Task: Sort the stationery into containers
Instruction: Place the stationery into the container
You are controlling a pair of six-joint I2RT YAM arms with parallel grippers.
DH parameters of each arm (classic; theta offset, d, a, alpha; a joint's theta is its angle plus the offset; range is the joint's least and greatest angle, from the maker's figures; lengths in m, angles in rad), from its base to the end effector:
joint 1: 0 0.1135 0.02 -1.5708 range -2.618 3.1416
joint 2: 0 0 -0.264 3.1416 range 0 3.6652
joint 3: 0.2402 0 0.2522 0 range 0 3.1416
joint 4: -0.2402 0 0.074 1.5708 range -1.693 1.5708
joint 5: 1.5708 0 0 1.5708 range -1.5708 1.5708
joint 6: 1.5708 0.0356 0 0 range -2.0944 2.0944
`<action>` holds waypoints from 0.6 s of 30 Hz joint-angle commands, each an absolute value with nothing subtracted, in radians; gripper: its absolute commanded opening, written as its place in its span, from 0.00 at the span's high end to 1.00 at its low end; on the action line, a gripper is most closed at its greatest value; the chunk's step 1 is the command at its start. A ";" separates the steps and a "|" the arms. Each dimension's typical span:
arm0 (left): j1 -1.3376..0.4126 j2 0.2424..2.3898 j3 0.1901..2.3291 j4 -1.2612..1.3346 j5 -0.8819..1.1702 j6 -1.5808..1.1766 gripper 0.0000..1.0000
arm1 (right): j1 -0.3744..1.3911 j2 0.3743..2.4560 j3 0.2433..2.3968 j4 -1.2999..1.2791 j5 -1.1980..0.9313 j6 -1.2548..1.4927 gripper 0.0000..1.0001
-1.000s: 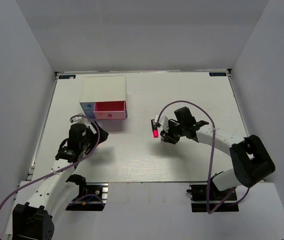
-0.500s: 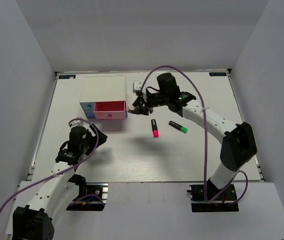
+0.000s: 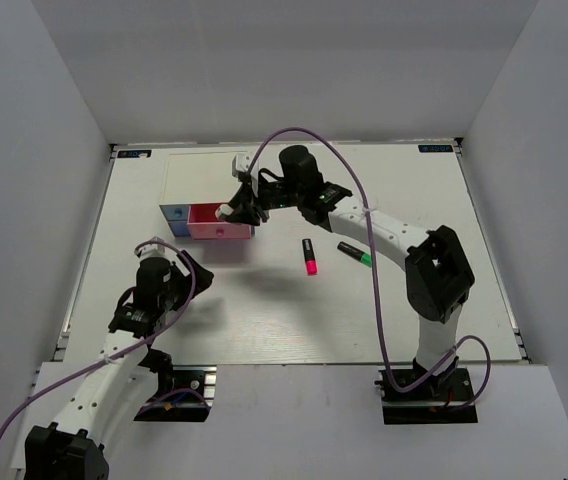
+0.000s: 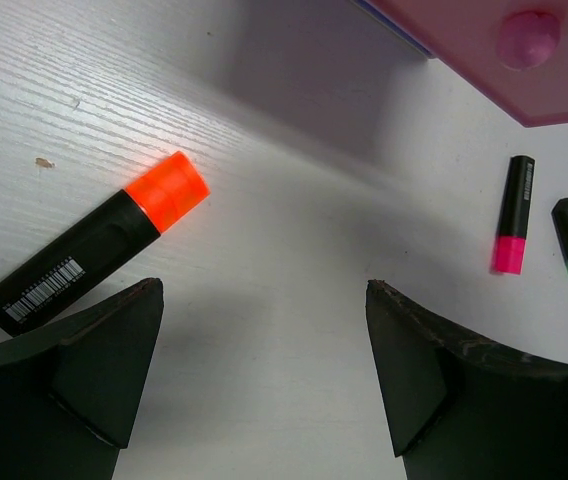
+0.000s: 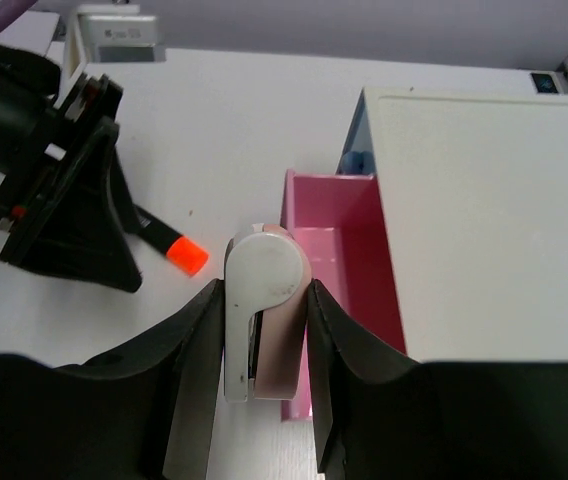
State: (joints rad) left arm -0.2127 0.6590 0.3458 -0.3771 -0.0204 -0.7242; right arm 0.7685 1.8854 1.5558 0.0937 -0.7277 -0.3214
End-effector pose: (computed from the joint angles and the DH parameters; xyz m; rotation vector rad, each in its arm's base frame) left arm 0.1441 -0.0304 0.1870 -0.5938 2.2274 -0.4693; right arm 0.3076 0.3303 0.3185 -1.3744 1.2407 0.9684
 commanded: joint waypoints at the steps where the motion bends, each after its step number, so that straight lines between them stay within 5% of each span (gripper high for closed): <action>1: -0.216 0.640 0.333 -0.391 -0.029 -0.730 0.07 | 0.776 1.910 1.628 0.228 -0.692 -0.290 0.72; 14: -0.216 0.611 0.333 -0.419 -0.011 -0.739 0.07 | 0.785 2.039 1.670 0.255 -0.574 -0.360 0.64; 18: -0.216 0.611 0.333 -0.408 -0.011 -0.749 0.07 | 0.784 2.045 1.663 0.245 -0.565 -0.380 0.55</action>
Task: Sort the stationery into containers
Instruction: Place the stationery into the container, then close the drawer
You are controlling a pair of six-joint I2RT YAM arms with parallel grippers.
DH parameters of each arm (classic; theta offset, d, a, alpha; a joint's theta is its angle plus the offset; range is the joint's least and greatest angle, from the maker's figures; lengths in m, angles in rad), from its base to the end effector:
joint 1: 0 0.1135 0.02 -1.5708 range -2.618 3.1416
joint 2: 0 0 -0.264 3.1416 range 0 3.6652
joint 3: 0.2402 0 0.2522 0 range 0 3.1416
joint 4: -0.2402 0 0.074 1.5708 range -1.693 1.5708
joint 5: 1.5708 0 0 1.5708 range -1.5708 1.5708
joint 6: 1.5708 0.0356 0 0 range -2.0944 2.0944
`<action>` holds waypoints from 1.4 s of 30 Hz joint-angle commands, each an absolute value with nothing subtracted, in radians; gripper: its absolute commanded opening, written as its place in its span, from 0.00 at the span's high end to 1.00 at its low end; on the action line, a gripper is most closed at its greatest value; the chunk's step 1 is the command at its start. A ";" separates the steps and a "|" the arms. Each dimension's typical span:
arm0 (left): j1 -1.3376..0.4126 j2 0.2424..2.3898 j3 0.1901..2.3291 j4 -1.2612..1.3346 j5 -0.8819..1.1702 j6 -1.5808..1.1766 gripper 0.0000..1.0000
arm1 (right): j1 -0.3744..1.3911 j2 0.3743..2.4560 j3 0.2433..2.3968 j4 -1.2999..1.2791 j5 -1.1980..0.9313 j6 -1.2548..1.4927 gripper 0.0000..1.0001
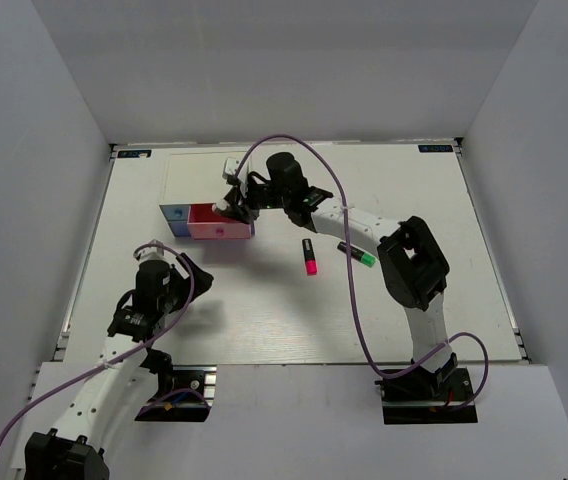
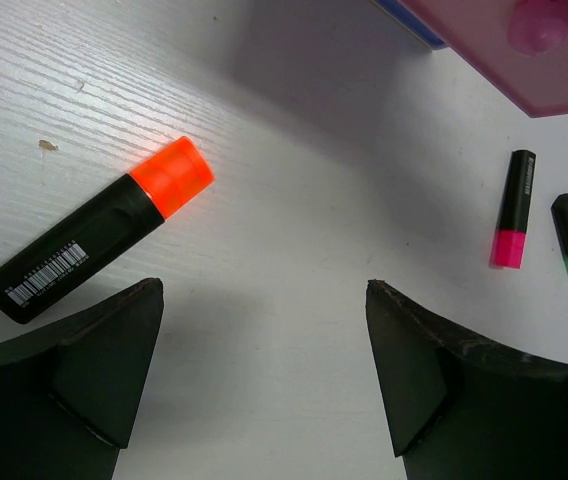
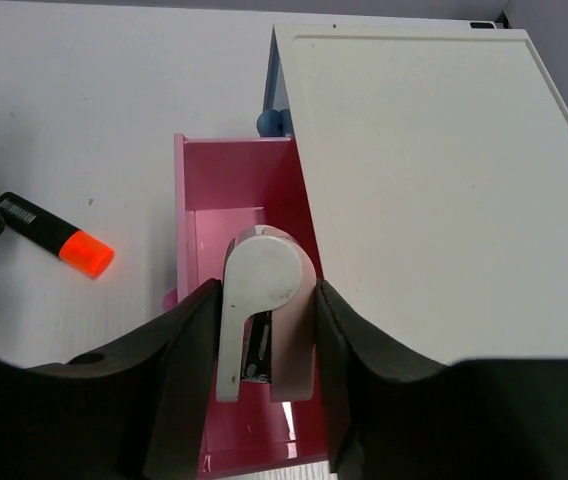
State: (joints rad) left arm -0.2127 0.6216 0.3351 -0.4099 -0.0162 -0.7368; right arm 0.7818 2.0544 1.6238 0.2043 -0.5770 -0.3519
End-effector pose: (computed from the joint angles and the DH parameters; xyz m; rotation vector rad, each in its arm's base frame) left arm 0.1383 -0.0293 0.1853 -0.6077 2.2321 -0.4776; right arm 0.3352 0.3601 0.2762 -1.3151 1.2803 0.8212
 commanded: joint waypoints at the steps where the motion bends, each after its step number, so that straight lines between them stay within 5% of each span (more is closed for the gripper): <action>1: -0.216 0.611 0.333 -0.408 -0.011 -0.749 0.07 | 0.785 2.046 1.661 0.244 -0.565 -0.382 0.52; 5: -0.216 0.634 0.333 -0.358 0.011 -0.749 0.06 | 0.784 2.023 1.643 0.224 -0.578 -0.397 0.35; 10: -0.216 0.705 0.333 -0.266 0.067 -0.739 0.06 | 0.785 1.982 1.603 0.229 -0.600 -0.411 0.35; 14: -0.216 0.782 0.344 -0.160 0.092 -0.730 0.09 | 0.782 1.941 1.585 0.235 -0.609 -0.408 0.46; 18: -0.216 0.893 0.385 -0.065 0.092 -0.730 0.12 | 0.776 1.866 1.542 0.255 -0.586 -0.368 0.68; 42: -0.225 1.386 0.569 0.374 -0.008 -1.031 0.10 | 0.618 1.391 0.960 0.229 -0.414 -0.383 0.67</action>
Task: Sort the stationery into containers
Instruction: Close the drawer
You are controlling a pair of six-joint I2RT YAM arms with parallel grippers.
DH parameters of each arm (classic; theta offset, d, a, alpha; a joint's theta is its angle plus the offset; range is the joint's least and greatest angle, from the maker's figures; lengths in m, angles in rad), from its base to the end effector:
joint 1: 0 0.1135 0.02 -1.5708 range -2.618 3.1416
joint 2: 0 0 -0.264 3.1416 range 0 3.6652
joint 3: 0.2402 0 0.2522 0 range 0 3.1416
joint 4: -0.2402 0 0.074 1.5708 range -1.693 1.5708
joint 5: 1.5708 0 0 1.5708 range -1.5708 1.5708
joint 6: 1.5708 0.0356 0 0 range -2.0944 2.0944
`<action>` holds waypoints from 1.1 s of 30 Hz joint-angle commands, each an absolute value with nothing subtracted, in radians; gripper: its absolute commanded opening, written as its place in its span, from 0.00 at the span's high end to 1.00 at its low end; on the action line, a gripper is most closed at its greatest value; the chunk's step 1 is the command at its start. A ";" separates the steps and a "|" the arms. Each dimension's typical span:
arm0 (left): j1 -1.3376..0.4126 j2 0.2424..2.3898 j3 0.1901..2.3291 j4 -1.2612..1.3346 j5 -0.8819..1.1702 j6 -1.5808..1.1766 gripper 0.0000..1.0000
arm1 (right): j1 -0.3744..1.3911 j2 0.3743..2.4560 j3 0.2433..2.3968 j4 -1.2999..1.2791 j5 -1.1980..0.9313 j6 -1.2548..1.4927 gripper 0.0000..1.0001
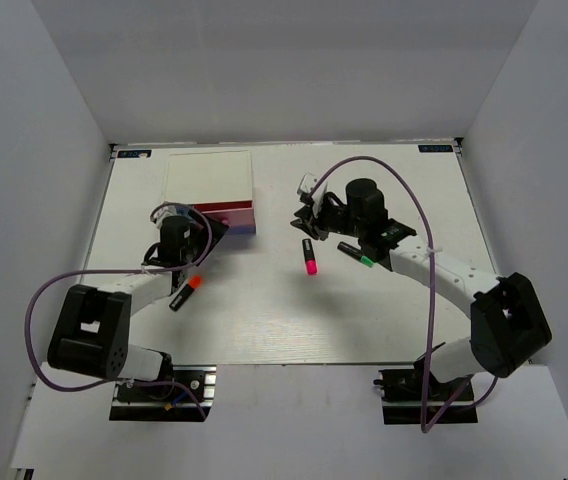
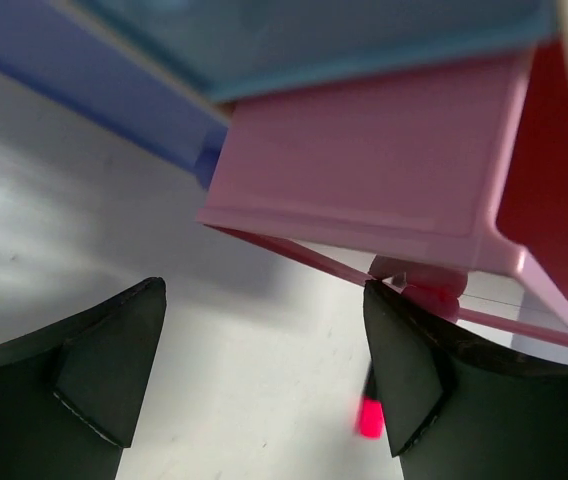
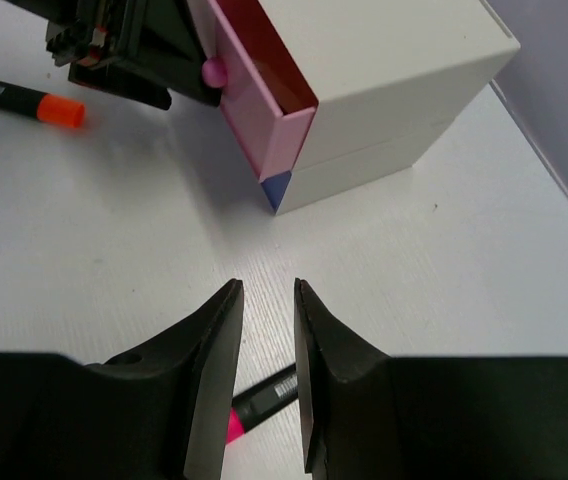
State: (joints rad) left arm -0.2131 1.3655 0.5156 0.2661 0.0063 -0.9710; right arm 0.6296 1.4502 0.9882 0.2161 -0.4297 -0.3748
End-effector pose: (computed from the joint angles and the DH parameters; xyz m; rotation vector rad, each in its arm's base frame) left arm 0.2584 -0.0561 0.1671 -0.8239 2.0794 -0.6773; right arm 0.2640 0.2107 0.2942 -1.1379 1.4340 0.5695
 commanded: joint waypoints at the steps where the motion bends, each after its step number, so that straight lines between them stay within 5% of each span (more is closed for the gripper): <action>1: -0.225 1.396 0.581 0.385 -0.008 -1.031 0.10 | 0.609 1.388 0.954 0.229 -0.414 -0.383 0.67; 29: -0.244 1.411 0.603 0.339 -0.175 -1.124 0.05 | 0.535 1.339 0.896 0.212 -0.437 -0.379 0.66; 33: -0.244 1.402 0.585 0.354 -0.130 -1.092 0.15 | 0.534 1.339 0.890 0.212 -0.442 -0.377 0.66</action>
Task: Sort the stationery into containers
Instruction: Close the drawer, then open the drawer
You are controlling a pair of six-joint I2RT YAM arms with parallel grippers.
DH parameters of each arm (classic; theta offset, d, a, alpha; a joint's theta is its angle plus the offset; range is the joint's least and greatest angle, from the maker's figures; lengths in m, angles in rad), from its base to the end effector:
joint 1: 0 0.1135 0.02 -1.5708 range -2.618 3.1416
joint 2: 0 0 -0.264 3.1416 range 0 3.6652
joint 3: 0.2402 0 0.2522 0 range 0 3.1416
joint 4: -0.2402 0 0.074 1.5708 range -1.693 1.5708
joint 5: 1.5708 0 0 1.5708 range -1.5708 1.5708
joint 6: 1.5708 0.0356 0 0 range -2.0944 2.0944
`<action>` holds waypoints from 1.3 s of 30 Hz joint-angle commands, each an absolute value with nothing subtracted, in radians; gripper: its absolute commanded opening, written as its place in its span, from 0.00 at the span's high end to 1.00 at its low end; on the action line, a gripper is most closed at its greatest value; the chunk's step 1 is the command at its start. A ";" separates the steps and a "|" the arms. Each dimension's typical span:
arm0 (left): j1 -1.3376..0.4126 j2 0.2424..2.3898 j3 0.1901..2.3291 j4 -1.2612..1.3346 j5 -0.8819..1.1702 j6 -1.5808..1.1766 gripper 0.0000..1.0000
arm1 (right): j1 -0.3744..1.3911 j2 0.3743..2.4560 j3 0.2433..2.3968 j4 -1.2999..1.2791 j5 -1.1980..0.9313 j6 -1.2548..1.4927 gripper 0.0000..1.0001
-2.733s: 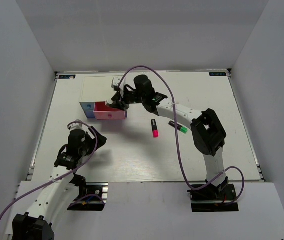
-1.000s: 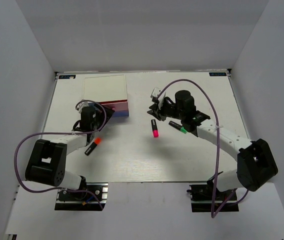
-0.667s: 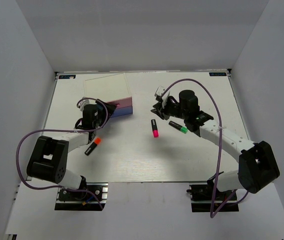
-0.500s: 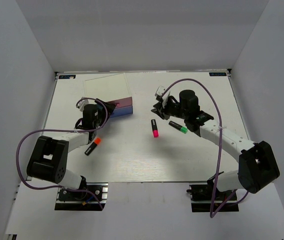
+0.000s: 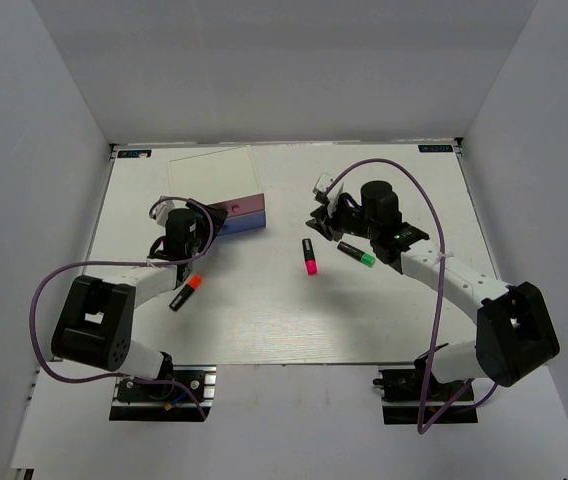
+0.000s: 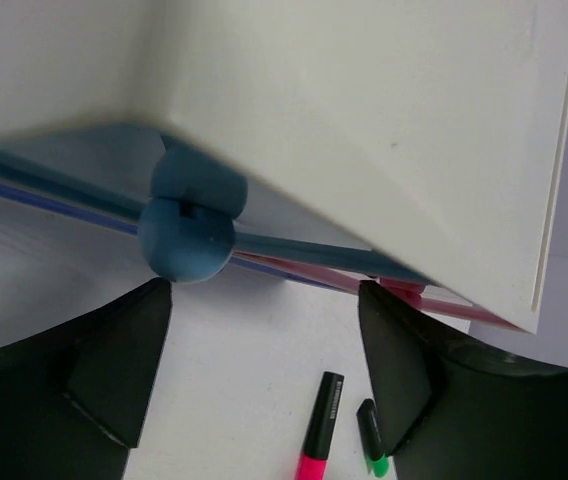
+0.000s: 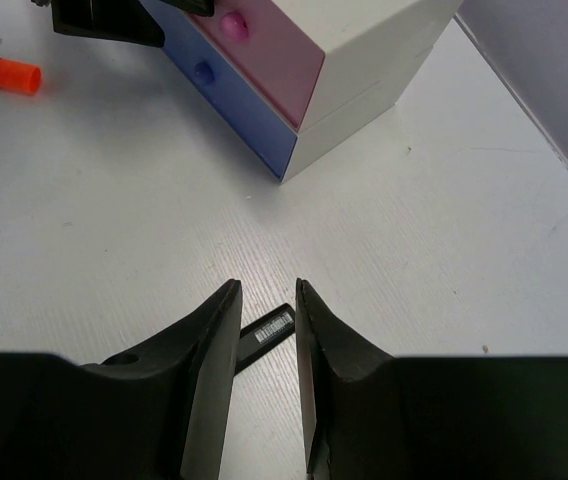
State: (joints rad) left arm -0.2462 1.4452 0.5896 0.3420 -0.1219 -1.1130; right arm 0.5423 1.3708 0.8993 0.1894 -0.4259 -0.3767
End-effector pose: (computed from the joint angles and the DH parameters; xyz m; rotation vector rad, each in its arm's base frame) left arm 0.2805 -0.0660 0.1761 -0.9751 1.9242 -0.6890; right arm 0.2624 0.1753 0.2848 -1.0800 1.5111 0.5090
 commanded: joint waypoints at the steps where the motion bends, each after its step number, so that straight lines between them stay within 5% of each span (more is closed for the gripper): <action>1: -0.244 1.411 0.575 0.365 -0.121 -1.080 0.17 | 0.531 1.336 0.890 0.210 -0.442 -0.376 0.66; 6: -0.244 1.449 0.595 0.399 -0.042 -0.938 0.43 | 0.531 1.336 0.885 0.212 -0.442 -0.379 0.66; 17: -0.253 1.538 0.633 0.337 0.038 -0.795 0.70 | 0.517 1.330 0.861 0.219 -0.442 -0.376 0.66; 39: -0.345 1.491 0.592 0.376 -0.359 -0.801 0.43 | 0.486 1.336 0.845 0.221 -0.451 -0.380 0.66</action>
